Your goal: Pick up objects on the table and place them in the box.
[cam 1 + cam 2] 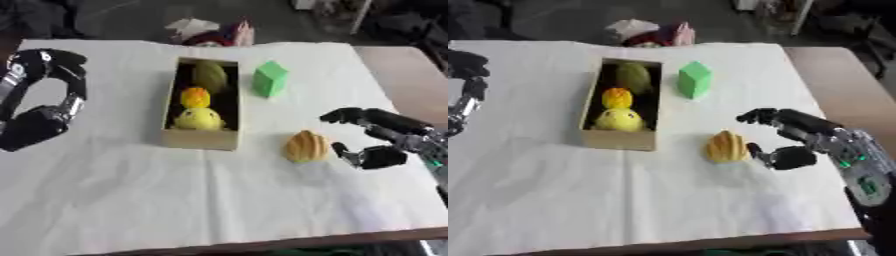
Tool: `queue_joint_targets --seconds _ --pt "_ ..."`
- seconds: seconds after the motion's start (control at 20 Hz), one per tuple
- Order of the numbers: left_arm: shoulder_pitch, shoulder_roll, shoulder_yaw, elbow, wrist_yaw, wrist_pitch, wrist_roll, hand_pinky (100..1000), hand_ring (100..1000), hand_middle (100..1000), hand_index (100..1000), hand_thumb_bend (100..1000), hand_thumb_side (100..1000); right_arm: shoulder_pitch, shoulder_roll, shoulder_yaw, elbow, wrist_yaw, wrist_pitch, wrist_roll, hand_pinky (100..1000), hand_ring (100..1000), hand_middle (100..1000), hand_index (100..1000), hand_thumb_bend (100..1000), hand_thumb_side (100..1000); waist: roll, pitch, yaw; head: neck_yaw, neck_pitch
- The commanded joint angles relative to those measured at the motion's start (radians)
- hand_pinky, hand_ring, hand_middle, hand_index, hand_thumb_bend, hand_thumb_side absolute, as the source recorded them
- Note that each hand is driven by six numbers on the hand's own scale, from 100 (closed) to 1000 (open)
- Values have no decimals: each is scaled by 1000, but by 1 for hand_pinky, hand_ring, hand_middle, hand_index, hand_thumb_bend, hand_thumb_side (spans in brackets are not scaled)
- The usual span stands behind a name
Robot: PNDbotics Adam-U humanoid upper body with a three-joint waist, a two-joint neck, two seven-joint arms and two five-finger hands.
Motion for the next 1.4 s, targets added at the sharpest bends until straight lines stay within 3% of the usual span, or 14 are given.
queue_joint_targets --seconds 0.05,0.25,0.5,0.75,1.1,1.15,1.3,1.4 --pt "16 -22 23 -12 2 2 -1 761 594 602 772 100 525 -35 -23 -10 30 100 -17 -38 858 890 895 974 100 495 3 -15 4 -5 5" --pt "46 -63 30 8 -8 0 1 759 591 598 770 100 548 -59 -8 -4 54 230 -24 -81 862 896 904 978 150 492 3 -16 9 -9 5" --pt "62 -89 30 25 -18 -3 4 758 588 596 769 100 560 -81 10 5 86 321 -31 -122 860 889 882 972 160 485 4 -17 13 -12 5" --pt "64 -99 28 29 -20 -5 0 757 587 595 770 100 565 -86 22 23 102 310 -68 -96 859 882 861 960 100 490 5 -17 15 -12 5" --pt "67 -105 25 34 -22 -6 -6 757 587 595 770 100 570 -86 24 29 88 271 -78 -42 859 881 858 951 100 444 5 -17 14 -13 5" --pt "68 -106 25 34 -22 -6 -6 757 587 595 772 100 578 -86 25 29 85 268 -79 -40 860 879 847 848 100 261 6 -17 14 -13 5" --pt "71 -111 22 37 -23 -6 -11 757 587 595 772 100 582 -86 39 28 68 229 -75 -75 853 866 824 676 100 132 7 -17 14 -12 5" --pt "71 -115 22 39 -24 -6 -13 757 587 595 772 100 584 -87 47 22 60 194 -59 -109 841 848 798 543 100 100 7 -17 14 -12 5"
